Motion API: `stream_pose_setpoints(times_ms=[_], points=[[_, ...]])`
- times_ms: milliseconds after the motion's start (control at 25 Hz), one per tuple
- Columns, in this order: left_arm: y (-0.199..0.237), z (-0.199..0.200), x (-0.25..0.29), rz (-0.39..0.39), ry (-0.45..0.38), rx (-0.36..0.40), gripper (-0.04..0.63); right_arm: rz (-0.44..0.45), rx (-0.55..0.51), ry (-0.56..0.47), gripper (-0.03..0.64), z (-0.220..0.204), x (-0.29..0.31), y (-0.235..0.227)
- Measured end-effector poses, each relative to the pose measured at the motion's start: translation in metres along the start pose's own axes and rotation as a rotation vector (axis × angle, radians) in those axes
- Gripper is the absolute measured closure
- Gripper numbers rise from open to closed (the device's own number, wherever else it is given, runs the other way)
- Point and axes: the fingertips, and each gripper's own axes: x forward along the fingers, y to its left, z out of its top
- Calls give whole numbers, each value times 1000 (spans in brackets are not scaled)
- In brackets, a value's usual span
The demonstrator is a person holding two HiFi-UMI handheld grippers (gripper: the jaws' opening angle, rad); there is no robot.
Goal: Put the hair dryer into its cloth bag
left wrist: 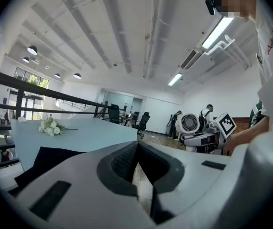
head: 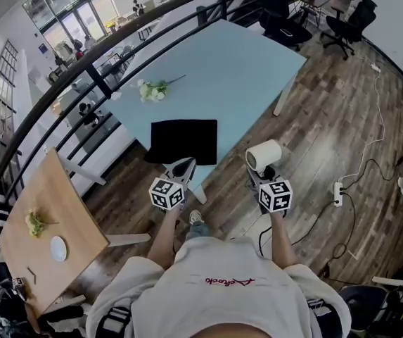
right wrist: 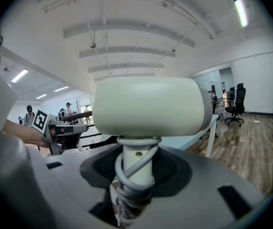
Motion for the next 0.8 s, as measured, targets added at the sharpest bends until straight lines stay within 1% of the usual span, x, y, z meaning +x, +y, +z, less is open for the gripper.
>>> stream_pose_setpoints(times_ms=[480, 800], points=[[89, 25, 16, -65, -1, -27, 589, -44, -16, -9, 426, 49, 89, 30], [110, 17, 26, -151, 45, -19, 589, -86, 3, -20, 426, 58, 126, 44]])
